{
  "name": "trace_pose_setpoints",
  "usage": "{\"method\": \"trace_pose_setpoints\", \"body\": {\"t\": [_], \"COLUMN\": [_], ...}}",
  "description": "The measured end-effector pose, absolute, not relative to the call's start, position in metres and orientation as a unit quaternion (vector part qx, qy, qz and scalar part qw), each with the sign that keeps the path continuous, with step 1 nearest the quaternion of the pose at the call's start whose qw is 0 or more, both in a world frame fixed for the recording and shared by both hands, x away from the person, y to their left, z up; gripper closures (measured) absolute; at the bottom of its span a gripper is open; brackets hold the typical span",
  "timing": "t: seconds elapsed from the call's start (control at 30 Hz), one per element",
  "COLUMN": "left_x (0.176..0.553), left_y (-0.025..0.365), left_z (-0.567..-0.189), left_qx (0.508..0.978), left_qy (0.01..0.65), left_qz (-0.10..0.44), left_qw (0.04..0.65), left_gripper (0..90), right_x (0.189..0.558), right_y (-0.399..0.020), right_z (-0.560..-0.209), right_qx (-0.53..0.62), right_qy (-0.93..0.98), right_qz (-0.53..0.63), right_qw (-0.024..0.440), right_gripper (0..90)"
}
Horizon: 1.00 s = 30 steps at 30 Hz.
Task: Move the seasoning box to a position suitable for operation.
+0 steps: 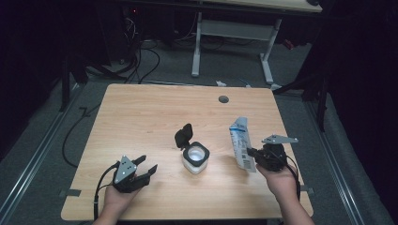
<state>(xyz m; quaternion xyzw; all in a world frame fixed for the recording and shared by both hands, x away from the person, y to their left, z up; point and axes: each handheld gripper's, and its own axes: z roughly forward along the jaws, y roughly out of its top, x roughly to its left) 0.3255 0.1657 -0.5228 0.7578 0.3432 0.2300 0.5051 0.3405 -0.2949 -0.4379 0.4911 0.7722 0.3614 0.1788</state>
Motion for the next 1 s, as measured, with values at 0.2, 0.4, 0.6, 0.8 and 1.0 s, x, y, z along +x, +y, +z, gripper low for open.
{"method": "trace_pose_setpoints", "body": {"t": [0.2, 0.4, 0.6, 0.8, 1.0], "left_x": [0.326, 0.328, 0.329, 0.329, 0.328], "left_y": [0.168, 0.173, 0.176, 0.176, 0.179], "left_z": [-0.522, -0.521, -0.522, -0.522, -0.522], "left_qx": [0.759, 0.758, 0.760, 0.764, 0.764], "left_qy": [0.341, 0.344, 0.343, 0.337, 0.338], "left_qz": [0.232, 0.233, 0.235, 0.234, 0.227], "left_qw": [0.504, 0.503, 0.500, 0.498, 0.501], "left_gripper": [41.7, 41.7, 41.5, 41.6, 41.6], "right_x": [0.336, 0.332, 0.328, 0.326, 0.326], "right_y": [-0.292, -0.293, -0.294, -0.296, -0.300], "right_z": [-0.440, -0.441, -0.443, -0.451, -0.463], "right_qx": [0.483, 0.484, 0.480, 0.479, 0.480], "right_qy": [0.766, 0.751, 0.733, 0.717, 0.702], "right_qz": [0.379, 0.402, 0.431, 0.453, 0.469], "right_qw": [0.192, 0.200, 0.218, 0.225, 0.236], "right_gripper": [90.0, 90.0, 90.0, 90.0, 90.0]}}
